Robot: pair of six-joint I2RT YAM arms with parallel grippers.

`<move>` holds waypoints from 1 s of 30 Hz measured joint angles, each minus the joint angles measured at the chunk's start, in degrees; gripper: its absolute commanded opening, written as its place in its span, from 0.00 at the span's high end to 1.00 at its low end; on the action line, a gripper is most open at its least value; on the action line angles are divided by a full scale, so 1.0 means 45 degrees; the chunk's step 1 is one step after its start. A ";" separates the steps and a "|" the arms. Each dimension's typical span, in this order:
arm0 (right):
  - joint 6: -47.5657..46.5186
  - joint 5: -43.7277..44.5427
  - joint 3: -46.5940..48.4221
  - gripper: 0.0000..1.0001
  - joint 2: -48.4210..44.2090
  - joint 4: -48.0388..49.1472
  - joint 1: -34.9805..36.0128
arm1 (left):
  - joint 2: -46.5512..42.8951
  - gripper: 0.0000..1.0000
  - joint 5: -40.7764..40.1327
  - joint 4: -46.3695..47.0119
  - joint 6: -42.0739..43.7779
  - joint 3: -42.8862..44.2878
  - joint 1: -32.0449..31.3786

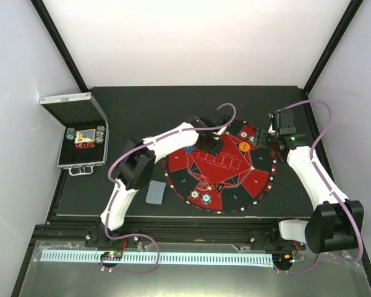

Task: Distribute texas hold em gaming equipment

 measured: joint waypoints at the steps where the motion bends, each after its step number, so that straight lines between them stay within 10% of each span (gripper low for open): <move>1: 0.0000 0.0010 -0.0015 0.19 -0.0083 0.0005 0.0000 | 0.0316 0.64 0.0000 -0.0024 0.0005 0.0194 -0.0087; 16: 0.0000 -0.0010 -0.0471 0.19 -0.0321 0.0034 0.0000 | 0.2409 0.59 -0.0525 -0.0976 0.0651 0.1831 -0.0447; 30: 0.0097 -0.0335 -0.0729 0.19 -0.0010 0.0087 0.0039 | 0.2487 0.28 -0.0801 -0.1161 0.0952 0.1904 -0.0554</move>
